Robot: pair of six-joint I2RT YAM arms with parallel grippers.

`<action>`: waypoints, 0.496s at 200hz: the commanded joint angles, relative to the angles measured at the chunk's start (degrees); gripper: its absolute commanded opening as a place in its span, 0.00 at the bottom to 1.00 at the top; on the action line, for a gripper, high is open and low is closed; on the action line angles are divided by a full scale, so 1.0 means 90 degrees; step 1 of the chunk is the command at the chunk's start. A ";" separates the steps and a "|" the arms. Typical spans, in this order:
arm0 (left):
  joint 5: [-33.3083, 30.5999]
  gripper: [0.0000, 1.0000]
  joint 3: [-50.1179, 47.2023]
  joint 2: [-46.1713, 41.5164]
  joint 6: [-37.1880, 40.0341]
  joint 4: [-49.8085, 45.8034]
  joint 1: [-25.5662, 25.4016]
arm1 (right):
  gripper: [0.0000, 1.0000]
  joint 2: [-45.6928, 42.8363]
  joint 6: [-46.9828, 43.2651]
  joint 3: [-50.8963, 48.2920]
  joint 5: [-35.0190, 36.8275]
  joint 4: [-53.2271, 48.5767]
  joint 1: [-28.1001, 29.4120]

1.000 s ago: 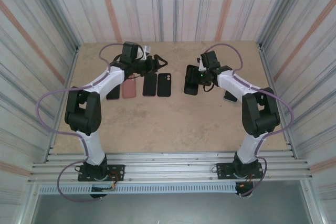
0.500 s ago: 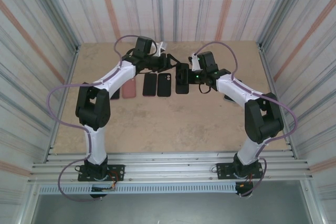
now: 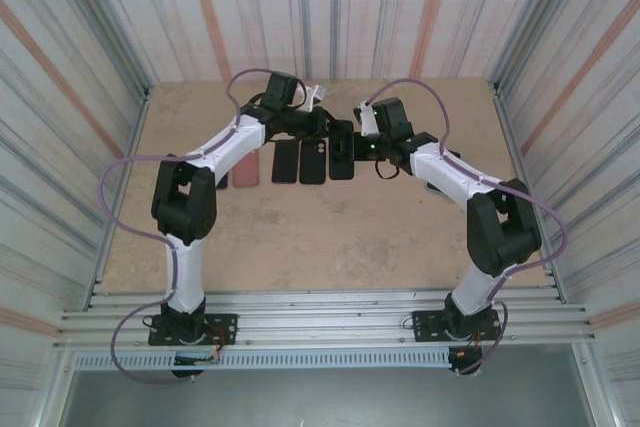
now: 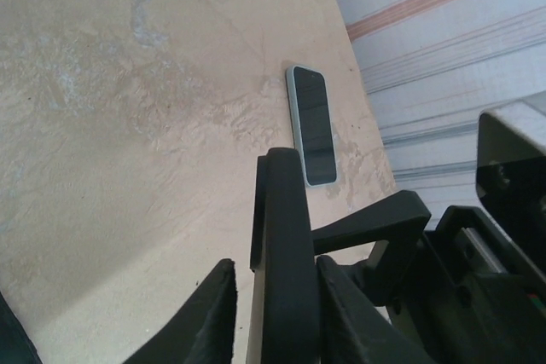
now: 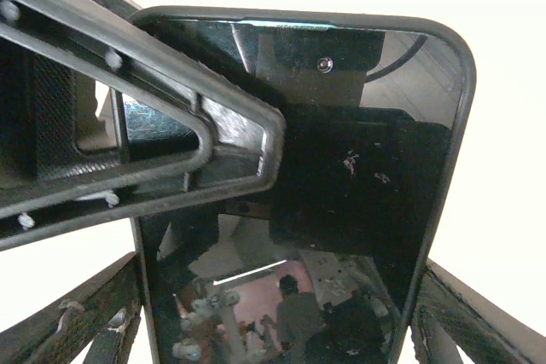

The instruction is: Take the phone out of the phone case

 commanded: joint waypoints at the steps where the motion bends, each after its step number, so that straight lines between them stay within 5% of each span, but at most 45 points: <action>1: 0.0218 0.23 0.0170 0.0025 0.0047 -0.0132 -0.0053 | 0.51 -0.0342 0.0138 0.0050 -0.0218 0.0330 0.0065; 47: 0.0287 0.07 0.0028 -0.0122 -0.0044 -0.0018 -0.0046 | 0.56 -0.0371 0.0138 0.0041 -0.0303 0.0302 0.0075; 99: 0.0258 0.06 -0.0069 -0.0253 -0.0548 0.0431 0.0087 | 0.88 -0.0572 0.0090 -0.0121 -0.0439 0.0340 0.0058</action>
